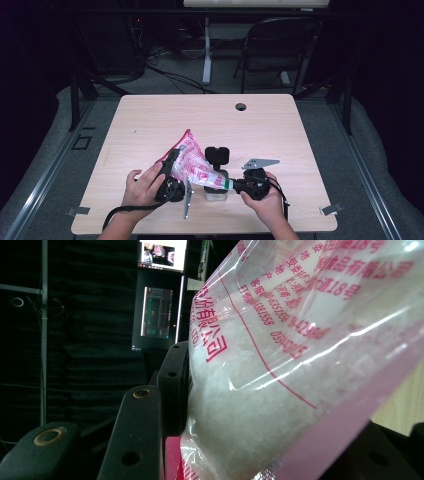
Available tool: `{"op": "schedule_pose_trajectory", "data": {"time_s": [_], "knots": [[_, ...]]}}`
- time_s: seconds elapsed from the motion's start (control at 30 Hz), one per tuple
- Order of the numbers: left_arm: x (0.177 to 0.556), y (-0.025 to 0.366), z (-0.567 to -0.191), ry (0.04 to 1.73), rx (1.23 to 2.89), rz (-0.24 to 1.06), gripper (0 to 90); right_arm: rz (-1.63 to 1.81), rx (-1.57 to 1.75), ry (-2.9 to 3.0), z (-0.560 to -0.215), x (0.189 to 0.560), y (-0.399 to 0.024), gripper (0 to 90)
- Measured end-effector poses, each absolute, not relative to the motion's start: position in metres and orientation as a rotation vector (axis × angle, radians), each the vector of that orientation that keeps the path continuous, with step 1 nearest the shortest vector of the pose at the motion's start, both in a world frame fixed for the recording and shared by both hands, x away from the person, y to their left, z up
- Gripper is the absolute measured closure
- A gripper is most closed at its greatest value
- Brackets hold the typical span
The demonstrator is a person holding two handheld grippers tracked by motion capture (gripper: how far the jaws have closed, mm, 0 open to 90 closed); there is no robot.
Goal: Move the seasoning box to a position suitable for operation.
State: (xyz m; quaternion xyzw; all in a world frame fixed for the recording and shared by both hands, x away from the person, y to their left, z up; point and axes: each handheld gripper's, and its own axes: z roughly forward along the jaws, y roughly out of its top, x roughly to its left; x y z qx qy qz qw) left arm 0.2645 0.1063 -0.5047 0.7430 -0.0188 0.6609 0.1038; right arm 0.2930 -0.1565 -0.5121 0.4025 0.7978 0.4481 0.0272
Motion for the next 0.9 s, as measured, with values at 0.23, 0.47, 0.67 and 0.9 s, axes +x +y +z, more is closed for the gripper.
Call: {"op": "schedule_pose_trajectory", "data": {"time_s": [0.23,0.47,0.67,0.9], "knots": [[0.2643,0.1058,-0.5043,-0.054,2.196,1.942,59.5,1.399,1.25,2.457,-0.5127,0.2937,-0.1576,90.0],[0.2643,0.1065,-0.5027,-0.054,2.191,1.937,60.0,1.41,1.265,2.451,-0.5139,0.2939,-0.1579,90.0],[0.2625,0.1077,-0.4978,-0.053,2.165,1.95,60.0,1.409,1.267,2.449,-0.5141,0.2943,-0.1588,90.0],[0.2616,0.1064,-0.498,-0.074,2.16,1.958,60.1,1.405,1.283,2.433,-0.5143,0.2952,-0.1612,90.0]]}}
